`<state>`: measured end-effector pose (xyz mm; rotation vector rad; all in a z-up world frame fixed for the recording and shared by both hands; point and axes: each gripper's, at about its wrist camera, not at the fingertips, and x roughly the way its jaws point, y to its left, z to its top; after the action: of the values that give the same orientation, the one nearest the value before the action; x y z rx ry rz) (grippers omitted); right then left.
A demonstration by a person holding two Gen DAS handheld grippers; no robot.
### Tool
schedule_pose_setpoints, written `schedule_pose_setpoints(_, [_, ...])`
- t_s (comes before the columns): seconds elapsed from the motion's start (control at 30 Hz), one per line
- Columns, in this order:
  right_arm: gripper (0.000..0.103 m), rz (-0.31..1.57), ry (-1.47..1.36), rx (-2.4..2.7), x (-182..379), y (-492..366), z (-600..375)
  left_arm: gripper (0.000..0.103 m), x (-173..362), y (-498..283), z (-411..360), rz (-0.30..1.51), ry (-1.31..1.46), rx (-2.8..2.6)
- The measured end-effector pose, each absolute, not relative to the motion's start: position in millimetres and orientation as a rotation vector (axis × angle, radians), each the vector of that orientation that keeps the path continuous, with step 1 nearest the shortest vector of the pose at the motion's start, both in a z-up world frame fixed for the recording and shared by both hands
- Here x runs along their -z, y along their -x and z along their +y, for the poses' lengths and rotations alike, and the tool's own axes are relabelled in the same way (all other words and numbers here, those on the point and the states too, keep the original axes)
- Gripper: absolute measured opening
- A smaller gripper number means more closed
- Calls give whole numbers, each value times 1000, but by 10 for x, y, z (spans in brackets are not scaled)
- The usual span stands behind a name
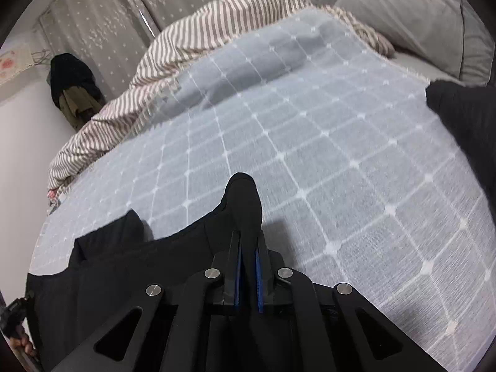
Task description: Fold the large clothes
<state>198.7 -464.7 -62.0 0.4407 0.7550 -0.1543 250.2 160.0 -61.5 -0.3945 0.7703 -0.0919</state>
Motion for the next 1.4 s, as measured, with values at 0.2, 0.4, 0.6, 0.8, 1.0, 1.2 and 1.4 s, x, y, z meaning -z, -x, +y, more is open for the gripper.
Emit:
schedule_pose_setpoints(0.2, [6,658,-407,180,346,-2027,-4582,7,401,-2583,1606,678,394,97])
schedule_pose_setpoints(0.4, [6,704,-352,221,504,-2301,-4550,7,738,-2933,1581,764,346,37])
schedule_pose_setpoints(0.6, [8,813,-383,262,934,-2434,-4616,14,1247,-3143,1606,915,301,-53])
schedule_pose_setpoints(0.8, [15,819,-323,305,803,-2368,-4553,42,997,-2990,1609,882,227,-141])
schedule_pose_setpoints(1.0, [66,775,-312,254,439,-1993,-4343,82,652,-2528,1574,869,272,-120])
schedule_pose_setpoints(1.2, [75,718,-314,220,90,-1372,-4003,99,427,-1937,1429,916,360,-92])
schedule_pose_setpoints(1.4, [80,771,-303,181,1,-857,-3620,101,486,-1280,1356,1005,513,-38])
